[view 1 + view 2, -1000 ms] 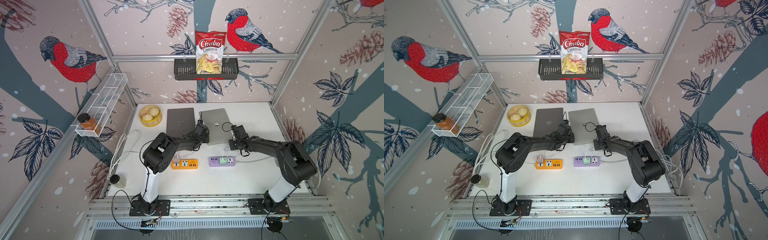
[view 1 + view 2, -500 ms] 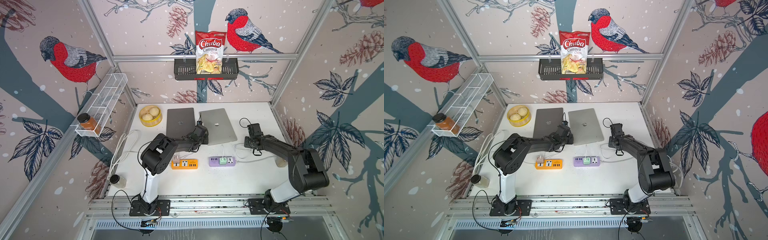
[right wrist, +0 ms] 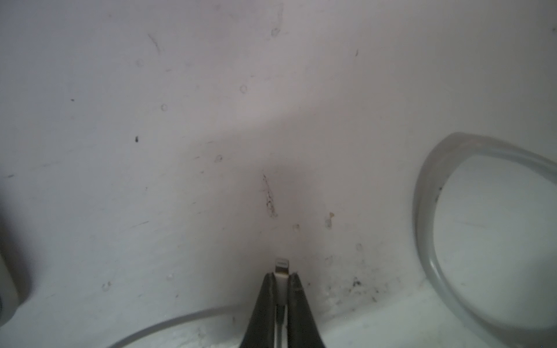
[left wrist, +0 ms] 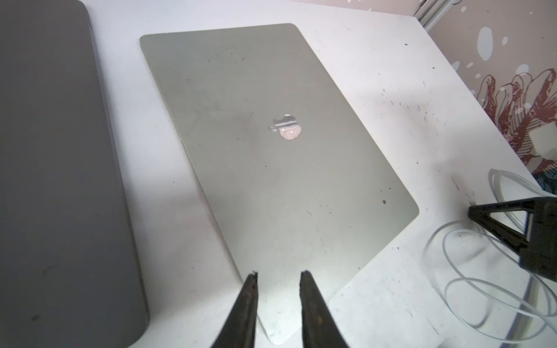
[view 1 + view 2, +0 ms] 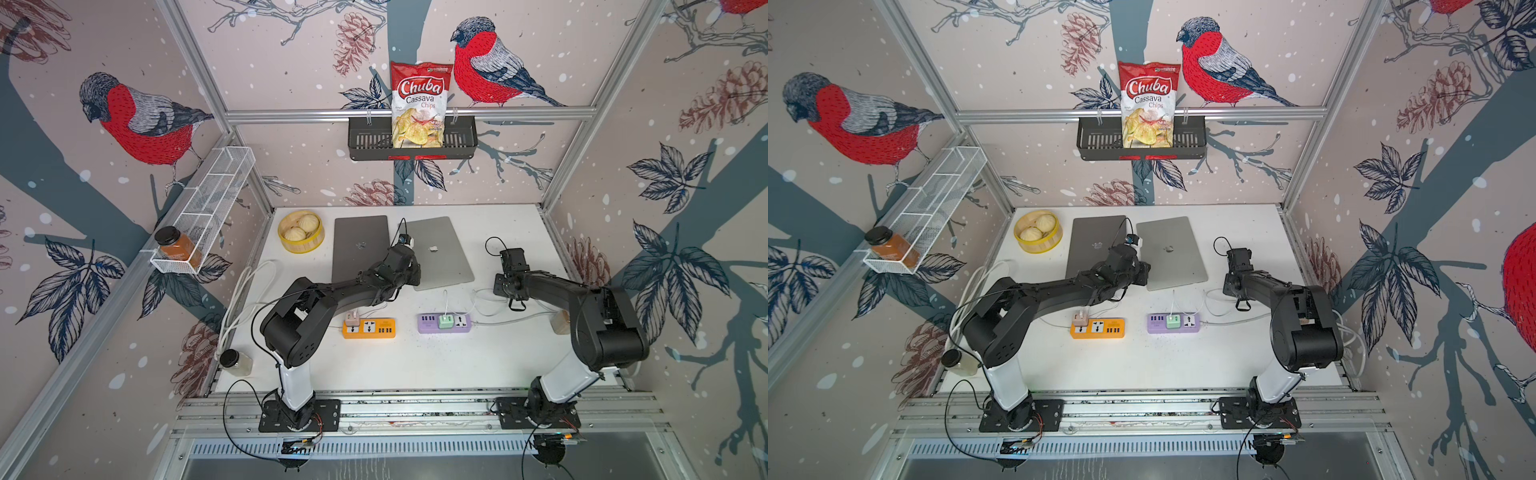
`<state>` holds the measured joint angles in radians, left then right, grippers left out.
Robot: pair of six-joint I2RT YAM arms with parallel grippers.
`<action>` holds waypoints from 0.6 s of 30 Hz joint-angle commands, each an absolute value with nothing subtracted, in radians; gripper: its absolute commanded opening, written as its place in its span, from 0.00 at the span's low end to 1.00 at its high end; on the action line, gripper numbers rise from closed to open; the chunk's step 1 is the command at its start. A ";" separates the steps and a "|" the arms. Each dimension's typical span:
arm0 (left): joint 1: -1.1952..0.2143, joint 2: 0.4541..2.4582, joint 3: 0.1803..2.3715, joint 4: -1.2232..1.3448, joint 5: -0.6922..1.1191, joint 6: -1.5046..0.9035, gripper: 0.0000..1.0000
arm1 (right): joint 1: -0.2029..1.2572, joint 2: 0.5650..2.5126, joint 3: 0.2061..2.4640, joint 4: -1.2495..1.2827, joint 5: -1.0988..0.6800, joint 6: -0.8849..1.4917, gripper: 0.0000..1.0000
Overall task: Unplug the laptop charger
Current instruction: Remove the charging cable from the laptop, then remove the charging cable from the plug.
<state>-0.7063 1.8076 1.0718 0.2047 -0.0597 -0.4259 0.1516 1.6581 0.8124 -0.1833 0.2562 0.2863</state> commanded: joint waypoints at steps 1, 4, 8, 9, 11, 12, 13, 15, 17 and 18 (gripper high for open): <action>-0.720 1.762 1.046 0.199 -0.064 -0.408 0.27 | 0.153 1.640 0.798 -0.213 0.231 0.273 0.22; -0.741 1.719 1.017 0.196 -0.066 -0.410 0.27 | 0.161 1.592 0.788 -0.210 0.242 0.273 0.33; -0.780 1.670 0.978 0.186 -0.070 -0.408 0.27 | 0.174 1.512 0.792 -0.234 0.261 0.275 0.41; -0.790 1.661 0.970 0.180 -0.072 -0.408 0.27 | 0.180 1.491 0.796 -0.241 0.267 0.277 0.42; -0.814 1.634 0.952 0.168 -0.077 -0.411 0.27 | 0.197 1.439 0.804 -0.263 0.288 0.283 0.46; -0.824 1.621 0.941 0.164 -0.083 -0.416 0.28 | 0.206 1.415 0.808 -0.274 0.298 0.289 0.49; -0.837 1.607 0.927 0.162 -0.091 -0.422 0.28 | 0.213 1.390 0.812 -0.286 0.305 0.292 0.51; -0.854 1.579 0.897 0.163 -0.104 -0.434 0.28 | 0.228 1.346 0.820 -0.304 0.306 0.300 0.56; -0.865 1.549 0.865 0.172 -0.110 -0.449 0.28 | 0.240 1.317 0.827 -0.323 0.310 0.306 0.59; -0.872 1.537 0.848 0.179 -0.110 -0.457 0.28 | 0.246 1.308 0.829 -0.332 0.316 0.308 0.61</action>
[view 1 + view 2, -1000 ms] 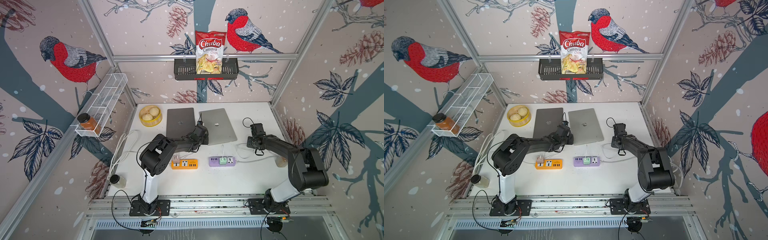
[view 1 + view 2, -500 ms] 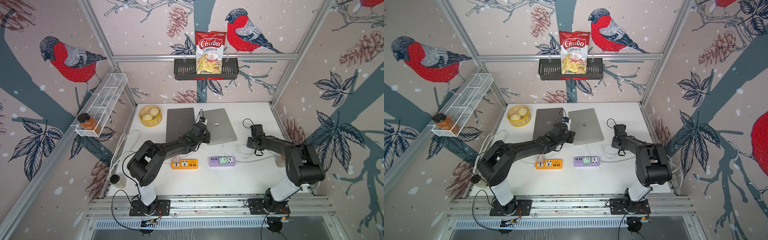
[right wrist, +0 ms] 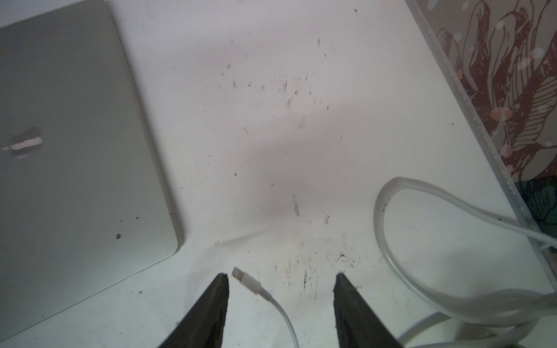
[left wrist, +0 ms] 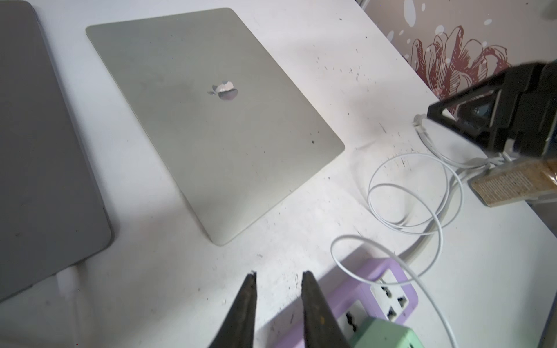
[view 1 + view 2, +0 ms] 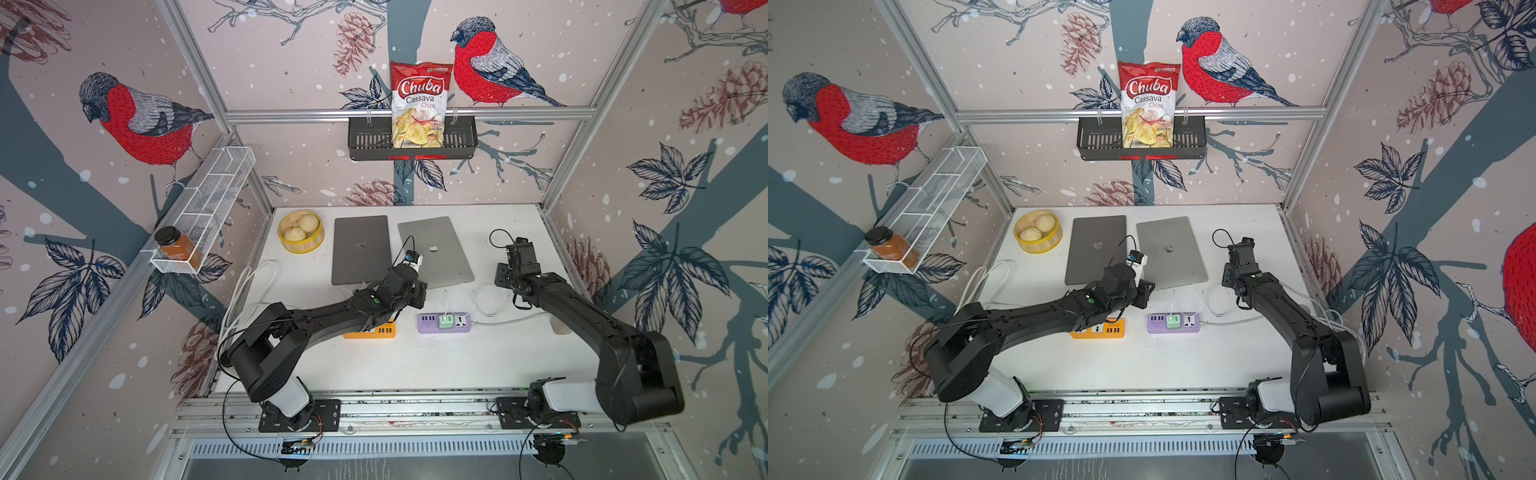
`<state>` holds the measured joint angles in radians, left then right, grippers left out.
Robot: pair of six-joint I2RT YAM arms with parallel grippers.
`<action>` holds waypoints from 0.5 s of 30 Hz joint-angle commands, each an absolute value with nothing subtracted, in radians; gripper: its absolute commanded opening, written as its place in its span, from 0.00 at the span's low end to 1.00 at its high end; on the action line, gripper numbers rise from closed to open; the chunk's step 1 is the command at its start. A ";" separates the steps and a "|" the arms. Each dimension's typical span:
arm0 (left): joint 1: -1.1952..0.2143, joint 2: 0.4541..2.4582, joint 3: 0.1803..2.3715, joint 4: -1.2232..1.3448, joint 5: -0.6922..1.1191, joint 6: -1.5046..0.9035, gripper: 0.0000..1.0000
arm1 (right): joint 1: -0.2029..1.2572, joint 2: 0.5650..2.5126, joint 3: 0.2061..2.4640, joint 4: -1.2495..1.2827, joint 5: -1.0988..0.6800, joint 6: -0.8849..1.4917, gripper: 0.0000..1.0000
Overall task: Unplug the laptop charger
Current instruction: Remove the charging cable from the plug.
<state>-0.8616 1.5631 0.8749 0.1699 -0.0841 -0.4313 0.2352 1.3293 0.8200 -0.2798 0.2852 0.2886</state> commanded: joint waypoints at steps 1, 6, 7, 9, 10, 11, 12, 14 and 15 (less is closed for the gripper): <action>-0.879 1.526 0.832 0.187 -0.110 -0.466 0.28 | 0.249 1.304 0.831 -0.339 0.317 0.308 0.63; -0.910 1.486 0.772 0.215 -0.098 -0.486 0.28 | 0.265 1.286 0.824 -0.368 0.306 0.308 0.69; -0.920 1.479 0.761 0.220 -0.095 -0.485 0.28 | 0.277 1.270 0.818 -0.367 0.294 0.308 0.69; -0.938 1.465 0.736 0.232 -0.098 -0.483 0.28 | 0.320 1.226 0.808 -0.368 0.260 0.319 0.70; -0.944 1.457 0.718 0.246 -0.096 -0.483 0.28 | 0.359 1.200 0.797 -0.365 0.253 0.327 0.69; -0.947 1.450 0.699 0.267 -0.090 -0.483 0.29 | 0.402 1.178 0.786 -0.361 0.258 0.339 0.70; -0.948 1.441 0.671 0.304 -0.068 -0.476 0.29 | 0.451 1.152 0.775 -0.357 0.267 0.357 0.70; -0.947 1.425 0.616 0.395 -0.014 -0.458 0.31 | 0.536 1.109 0.756 -0.351 0.279 0.390 0.70; -0.949 1.416 0.583 0.456 0.036 -0.432 0.32 | 0.573 1.087 0.747 -0.352 0.287 0.410 0.69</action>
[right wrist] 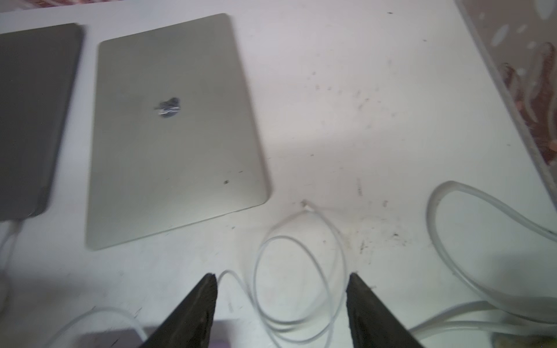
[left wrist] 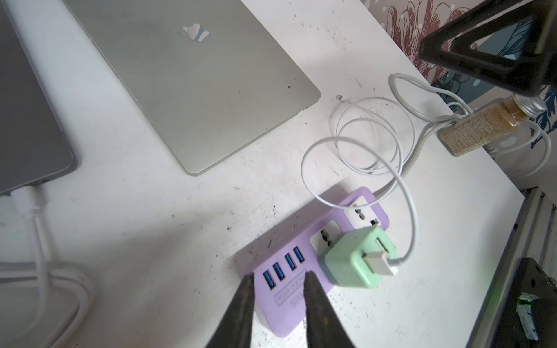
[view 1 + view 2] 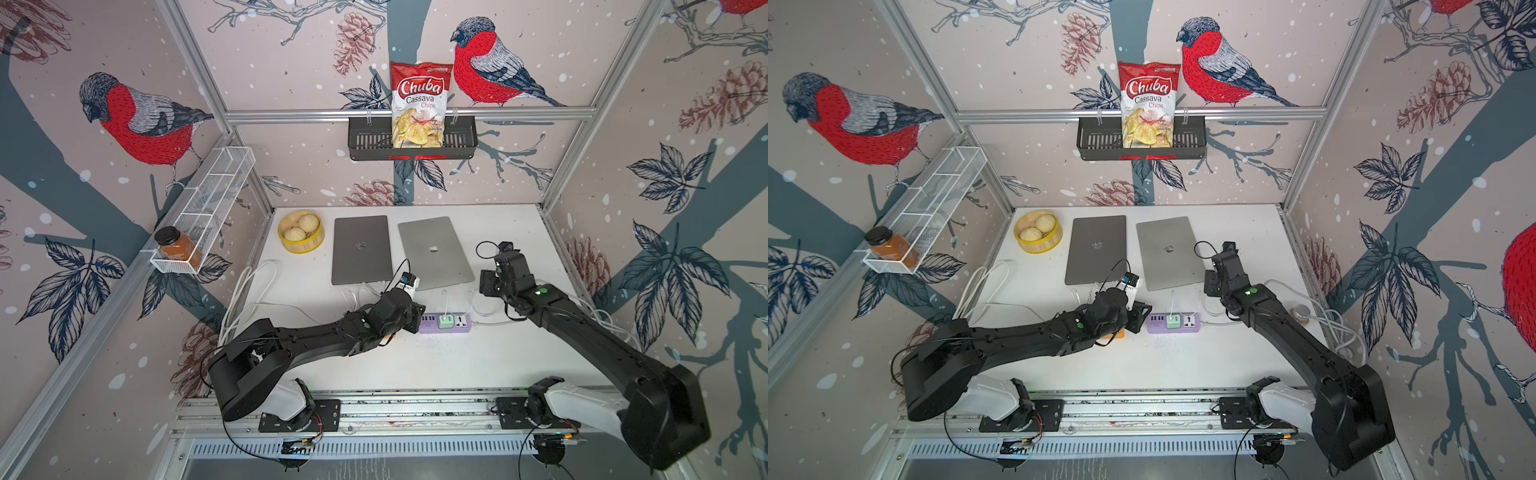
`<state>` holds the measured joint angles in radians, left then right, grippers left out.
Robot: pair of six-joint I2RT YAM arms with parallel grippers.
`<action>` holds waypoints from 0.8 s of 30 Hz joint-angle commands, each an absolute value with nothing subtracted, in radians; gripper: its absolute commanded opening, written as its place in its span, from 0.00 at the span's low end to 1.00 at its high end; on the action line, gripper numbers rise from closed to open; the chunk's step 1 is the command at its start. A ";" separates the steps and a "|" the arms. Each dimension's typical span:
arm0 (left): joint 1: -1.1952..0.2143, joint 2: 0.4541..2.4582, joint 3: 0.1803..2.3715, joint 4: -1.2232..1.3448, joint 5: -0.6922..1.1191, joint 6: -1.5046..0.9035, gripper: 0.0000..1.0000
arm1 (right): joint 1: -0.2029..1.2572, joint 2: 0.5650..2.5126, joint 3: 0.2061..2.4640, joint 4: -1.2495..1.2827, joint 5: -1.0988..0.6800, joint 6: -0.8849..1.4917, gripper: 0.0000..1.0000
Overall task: Unplug the laptop charger
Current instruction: Remove the charging cable from the plug.
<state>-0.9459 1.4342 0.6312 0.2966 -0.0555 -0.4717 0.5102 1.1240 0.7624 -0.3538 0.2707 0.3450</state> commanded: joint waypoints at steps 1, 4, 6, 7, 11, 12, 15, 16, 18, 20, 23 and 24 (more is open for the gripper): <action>-0.952 1.404 0.547 0.519 0.073 -0.404 0.34 | 0.607 1.066 0.739 -0.355 0.297 0.428 0.69; -0.963 1.365 0.472 0.595 0.052 -0.337 0.40 | 0.685 1.003 0.726 -0.376 0.311 0.461 0.69; -0.968 1.349 0.436 0.629 0.041 -0.283 0.43 | 0.728 0.964 0.714 -0.381 0.328 0.485 0.68; -0.972 1.345 0.425 0.641 0.042 -0.246 0.44 | 0.750 0.946 0.702 -0.376 0.330 0.496 0.67; -1.020 1.350 0.351 0.785 -0.006 -0.058 0.46 | 0.859 0.944 0.651 -0.341 0.347 0.562 0.65; -1.034 1.354 0.324 0.846 -0.020 -0.013 0.47 | 0.893 0.954 0.638 -0.332 0.367 0.582 0.64; -1.046 1.380 0.248 1.037 -0.028 0.069 0.48 | 0.971 0.988 0.609 -0.305 0.411 0.625 0.63; -1.046 1.401 0.224 1.118 -0.029 0.088 0.48 | 0.990 0.997 0.599 -0.288 0.419 0.634 0.61; -1.045 1.452 0.192 1.255 -0.019 0.125 0.48 | 1.024 1.008 0.583 -0.257 0.433 0.650 0.59; -1.046 1.511 0.180 1.354 -0.001 0.158 0.48 | 1.050 1.015 0.571 -0.230 0.449 0.659 0.56; -1.047 1.643 0.175 1.528 0.040 0.204 0.48 | 1.072 1.030 0.567 -0.210 0.464 0.660 0.51; -1.046 1.693 0.171 1.621 0.054 0.209 0.48 | 1.077 1.034 0.570 -0.213 0.469 0.661 0.51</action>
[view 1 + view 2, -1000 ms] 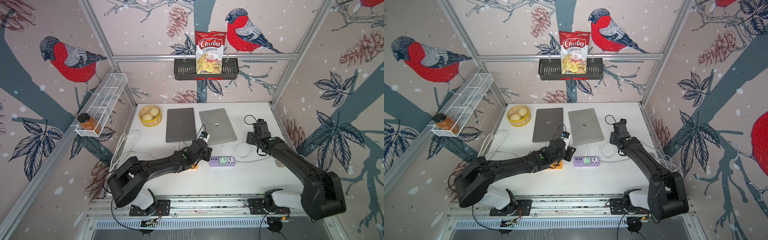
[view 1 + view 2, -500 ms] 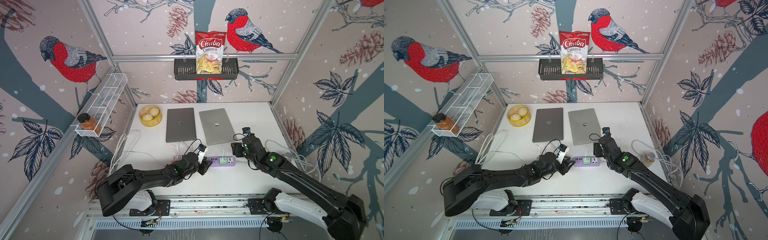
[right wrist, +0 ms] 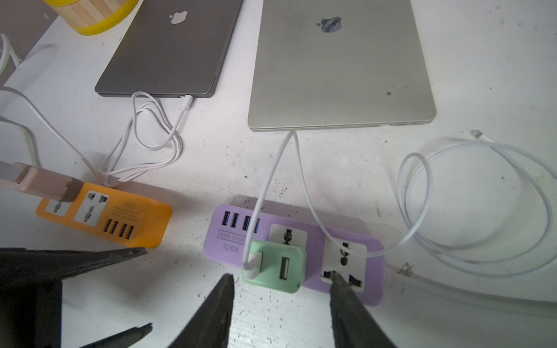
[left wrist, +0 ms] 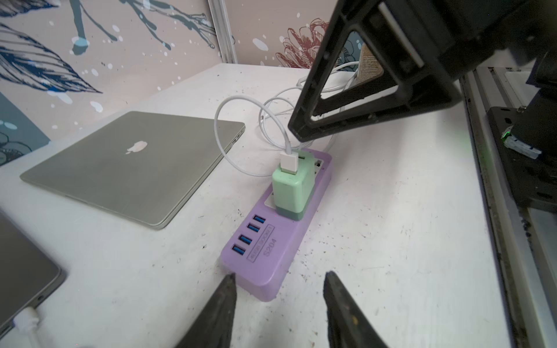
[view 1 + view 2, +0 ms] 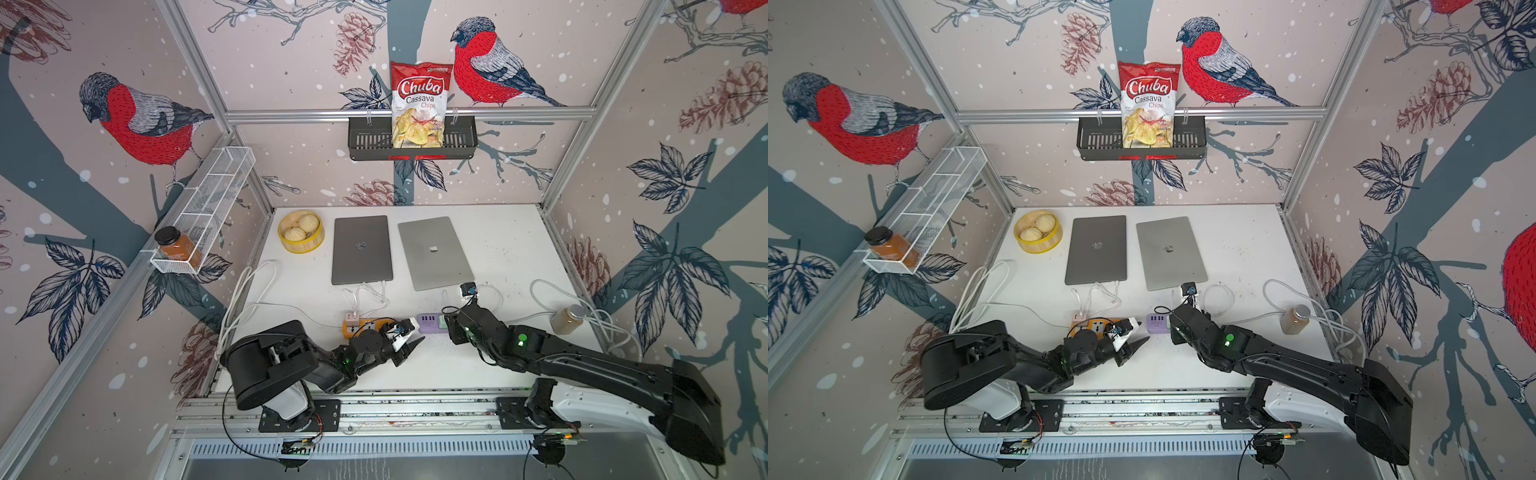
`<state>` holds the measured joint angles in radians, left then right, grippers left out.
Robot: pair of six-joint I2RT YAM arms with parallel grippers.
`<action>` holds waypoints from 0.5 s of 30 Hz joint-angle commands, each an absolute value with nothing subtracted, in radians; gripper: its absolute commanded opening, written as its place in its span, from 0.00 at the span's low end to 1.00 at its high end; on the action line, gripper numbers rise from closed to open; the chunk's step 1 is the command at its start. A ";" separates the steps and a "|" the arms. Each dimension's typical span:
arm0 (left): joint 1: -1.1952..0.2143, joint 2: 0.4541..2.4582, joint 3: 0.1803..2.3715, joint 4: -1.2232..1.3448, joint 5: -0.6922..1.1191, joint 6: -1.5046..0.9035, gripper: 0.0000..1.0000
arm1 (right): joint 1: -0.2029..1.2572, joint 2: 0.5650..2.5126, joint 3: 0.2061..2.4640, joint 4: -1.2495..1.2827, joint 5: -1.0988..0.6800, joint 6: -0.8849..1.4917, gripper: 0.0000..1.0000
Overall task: Unplug the laptop charger
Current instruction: Remove the charging cable from the plug.
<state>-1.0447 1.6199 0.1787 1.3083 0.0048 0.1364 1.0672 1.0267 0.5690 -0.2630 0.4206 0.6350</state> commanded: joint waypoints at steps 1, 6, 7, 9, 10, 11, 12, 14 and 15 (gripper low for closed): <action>-1.046 1.746 0.164 1.712 0.057 0.206 0.48 | 1.082 1.036 0.575 -0.219 0.472 0.661 0.49; -1.047 1.897 0.227 1.802 0.089 0.194 0.48 | 1.106 1.029 0.563 -0.224 0.490 0.672 0.47; -1.047 1.905 0.237 1.804 0.080 0.189 0.48 | 1.108 1.028 0.556 -0.225 0.491 0.674 0.47; -1.046 1.912 0.249 1.803 0.068 0.201 0.48 | 1.110 1.025 0.547 -0.217 0.493 0.675 0.44; -1.046 1.916 0.256 1.802 0.066 0.206 0.48 | 1.112 1.026 0.544 -0.211 0.490 0.675 0.42; -1.046 1.920 0.262 1.803 0.064 0.209 0.48 | 1.113 1.028 0.540 -0.205 0.489 0.676 0.41; -1.046 1.925 0.271 1.803 0.066 0.207 0.48 | 1.114 1.033 0.537 -0.198 0.492 0.679 0.41; -1.045 1.938 0.291 1.804 0.072 0.203 0.48 | 1.115 1.046 0.535 -0.185 0.491 0.677 0.39; -1.043 1.947 0.302 1.804 0.079 0.199 0.48 | 1.115 1.056 0.535 -0.182 0.494 0.677 0.38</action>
